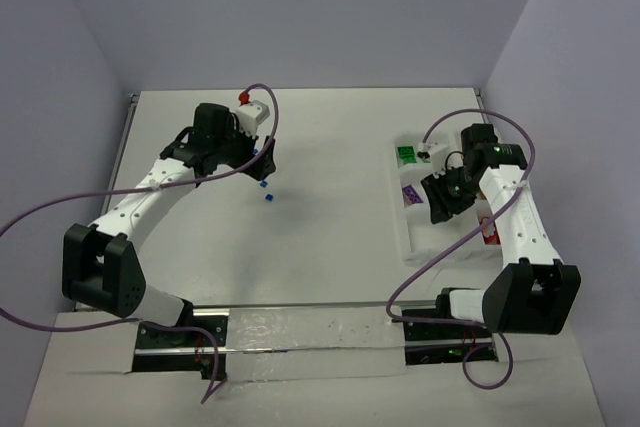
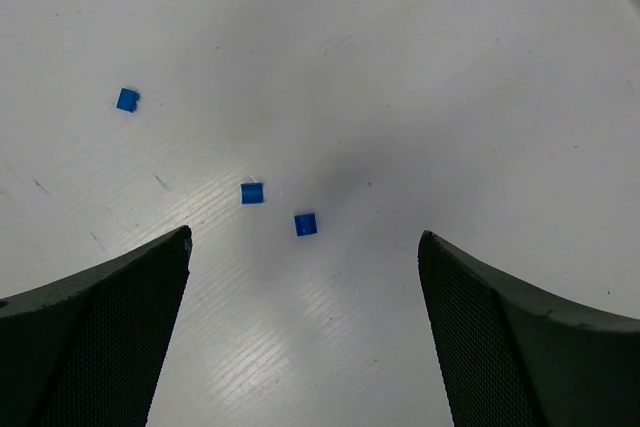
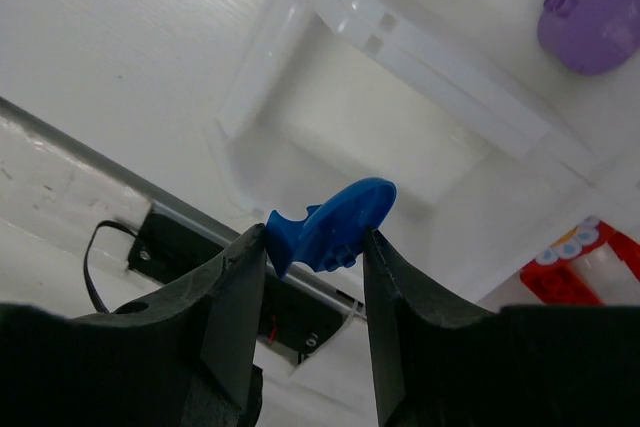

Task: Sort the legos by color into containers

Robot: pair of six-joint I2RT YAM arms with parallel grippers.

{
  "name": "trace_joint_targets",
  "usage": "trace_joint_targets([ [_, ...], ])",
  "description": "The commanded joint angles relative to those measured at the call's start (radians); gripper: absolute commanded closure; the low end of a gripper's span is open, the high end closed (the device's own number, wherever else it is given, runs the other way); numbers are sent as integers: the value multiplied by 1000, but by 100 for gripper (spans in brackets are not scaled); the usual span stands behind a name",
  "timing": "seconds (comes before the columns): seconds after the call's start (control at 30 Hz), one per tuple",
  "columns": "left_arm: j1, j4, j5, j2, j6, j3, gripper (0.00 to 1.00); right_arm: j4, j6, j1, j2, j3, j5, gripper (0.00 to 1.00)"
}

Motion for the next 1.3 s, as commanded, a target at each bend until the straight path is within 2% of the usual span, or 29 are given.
trace_joint_targets([
  [0.0, 6, 4, 9, 7, -2, 57, 1, 40, 12, -9, 3, -33, 127, 100],
  [0.1, 9, 4, -1, 3, -4, 54, 1, 67, 8, -8, 1, -70, 184, 93],
  [0.2, 12, 6, -9, -4, -11, 44, 1, 103, 11, -1, 10, -99, 229, 76],
  [0.37, 14, 6, -28, -10, -26, 29, 1, 137, 39, 8, 56, -85, 251, 52],
  [0.43, 17, 2, -34, -16, -32, 26, 1, 149, 46, 19, 65, -81, 261, 38],
  [0.53, 22, 1, -43, -31, -35, 15, 1, 158, 45, 35, 68, -73, 260, 27],
  [0.67, 29, -9, -54, -56, -41, -5, 1, 137, 39, 53, 79, -48, 246, 23],
  [0.77, 58, -7, -31, -89, -60, -24, 1, 96, 27, 71, 54, 45, 177, 22],
  [0.83, 100, -10, 4, -108, -96, -37, 1, 132, 72, 174, 24, 125, 95, 22],
  [0.9, 143, -13, 31, -122, -149, -46, 1, 189, 114, 292, 38, 176, 84, 23],
  [0.93, 159, -14, 39, -127, -160, -49, 1, 213, 139, 297, 57, 193, 80, 24],
  [1.07, 249, -33, 66, -144, -190, -57, 1, 365, 316, 530, 236, 250, 95, 31],
  [1.13, 277, -52, 60, -149, -196, -56, 1, 452, 384, 597, 320, 281, 112, 33],
  [1.27, 346, -77, 52, -176, -208, -66, 1, 521, 448, 731, 524, 401, 165, 40],
])
